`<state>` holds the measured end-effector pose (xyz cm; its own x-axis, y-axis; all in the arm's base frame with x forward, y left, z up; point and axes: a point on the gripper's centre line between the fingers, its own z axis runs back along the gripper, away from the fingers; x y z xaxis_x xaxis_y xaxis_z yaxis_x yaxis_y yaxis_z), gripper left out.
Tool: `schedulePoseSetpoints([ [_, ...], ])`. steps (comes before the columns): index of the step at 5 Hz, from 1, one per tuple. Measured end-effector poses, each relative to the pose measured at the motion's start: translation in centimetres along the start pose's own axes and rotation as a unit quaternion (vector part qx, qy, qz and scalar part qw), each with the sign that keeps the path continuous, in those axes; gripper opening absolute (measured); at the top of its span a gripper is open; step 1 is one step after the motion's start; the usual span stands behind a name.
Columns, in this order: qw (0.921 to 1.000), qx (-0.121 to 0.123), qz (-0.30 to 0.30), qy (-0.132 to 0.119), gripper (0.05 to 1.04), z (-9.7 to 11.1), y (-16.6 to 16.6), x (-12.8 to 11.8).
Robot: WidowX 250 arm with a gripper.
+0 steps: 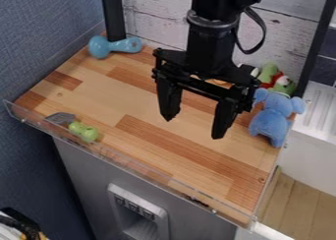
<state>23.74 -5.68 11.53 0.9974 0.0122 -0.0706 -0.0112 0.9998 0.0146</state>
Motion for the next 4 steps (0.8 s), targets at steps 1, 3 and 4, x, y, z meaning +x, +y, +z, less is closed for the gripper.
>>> schedulePoseSetpoints([
  [1, 0.9979, -0.002, 0.064, 0.009, 0.999, 0.3, 2.2, 2.3],
  [3, 0.9680, -0.013, 0.250, 0.018, 0.994, 0.7, 10.4, 8.4],
  [4, 0.9304, -0.020, 0.366, 0.020, 0.993, 0.9, 16.1, 10.3],
])
